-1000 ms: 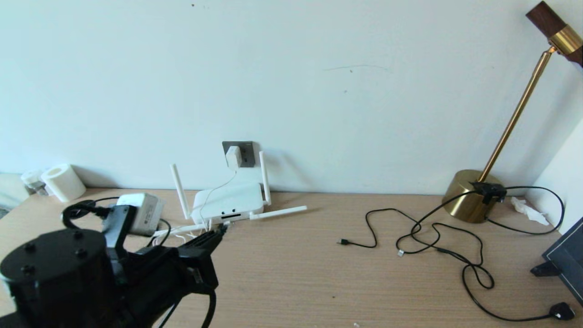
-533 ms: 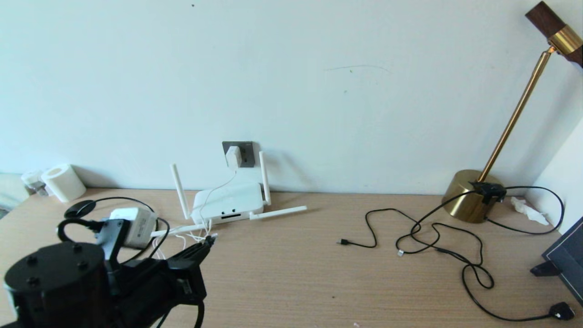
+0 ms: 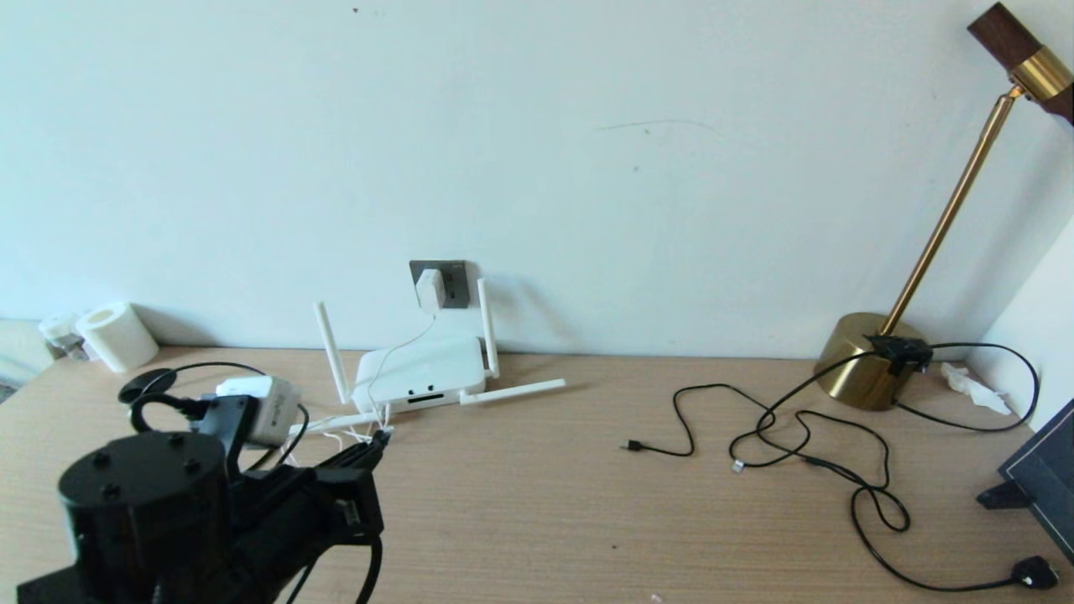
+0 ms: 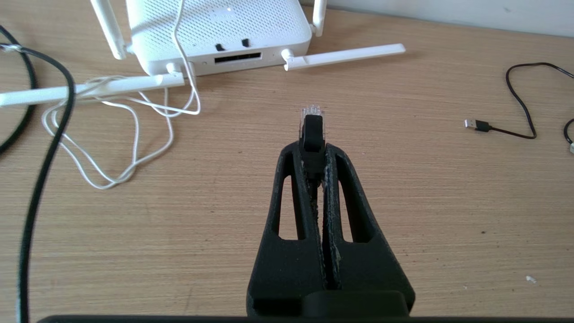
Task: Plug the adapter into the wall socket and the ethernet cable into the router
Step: Align cable and router interface
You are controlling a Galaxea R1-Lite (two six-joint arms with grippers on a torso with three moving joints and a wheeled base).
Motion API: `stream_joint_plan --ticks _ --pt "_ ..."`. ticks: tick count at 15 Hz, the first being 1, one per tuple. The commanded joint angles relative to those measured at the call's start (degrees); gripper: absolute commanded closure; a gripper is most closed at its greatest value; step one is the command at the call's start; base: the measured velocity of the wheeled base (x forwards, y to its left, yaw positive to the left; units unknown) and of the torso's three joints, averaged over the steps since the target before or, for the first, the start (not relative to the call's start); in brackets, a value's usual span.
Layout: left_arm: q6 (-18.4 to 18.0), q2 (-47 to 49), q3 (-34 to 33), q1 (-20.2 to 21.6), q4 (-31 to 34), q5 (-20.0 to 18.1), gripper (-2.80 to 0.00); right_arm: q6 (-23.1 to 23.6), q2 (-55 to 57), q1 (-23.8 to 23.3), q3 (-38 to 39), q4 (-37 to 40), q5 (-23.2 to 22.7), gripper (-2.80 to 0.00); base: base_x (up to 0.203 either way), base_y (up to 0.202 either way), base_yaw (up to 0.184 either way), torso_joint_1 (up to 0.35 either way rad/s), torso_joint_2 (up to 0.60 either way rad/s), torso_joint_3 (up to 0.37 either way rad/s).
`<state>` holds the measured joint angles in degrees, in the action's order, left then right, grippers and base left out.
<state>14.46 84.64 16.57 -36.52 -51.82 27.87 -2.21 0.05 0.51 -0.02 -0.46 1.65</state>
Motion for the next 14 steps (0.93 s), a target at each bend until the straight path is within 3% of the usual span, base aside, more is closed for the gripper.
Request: stream_joint_plan --ticks 1,7,12,14 --pt "0.9 2.4 0.3 -0.1 -0.3 0.2 0.0 0.0 0.0 0.0 0.0 -0.1 0.0 -2.8 0.0 0.0 0.0 0.0 0.0 0.0" --pt "1.4 12.8 0.0 0.2 -0.2 1.1 0.0 0.0 0.0 0.0 0.0 -0.1 0.0 -2.8 0.0 0.0 0.0 0.0 0.0 0.0" --pt "1.3 22.5 3.2 1.4 -10.0 5.5 0.0 0.0 0.0 0.0 0.0 -0.1 0.0 -2.8 0.0 0.0 0.0 0.0 0.0 0.0" --pt "1.4 24.9 5.2 2.6 -10.7 5.6 0.0 0.0 0.0 0.0 0.0 -0.1 0.0 -2.8 0.0 0.0 0.0 0.0 0.0 0.0"
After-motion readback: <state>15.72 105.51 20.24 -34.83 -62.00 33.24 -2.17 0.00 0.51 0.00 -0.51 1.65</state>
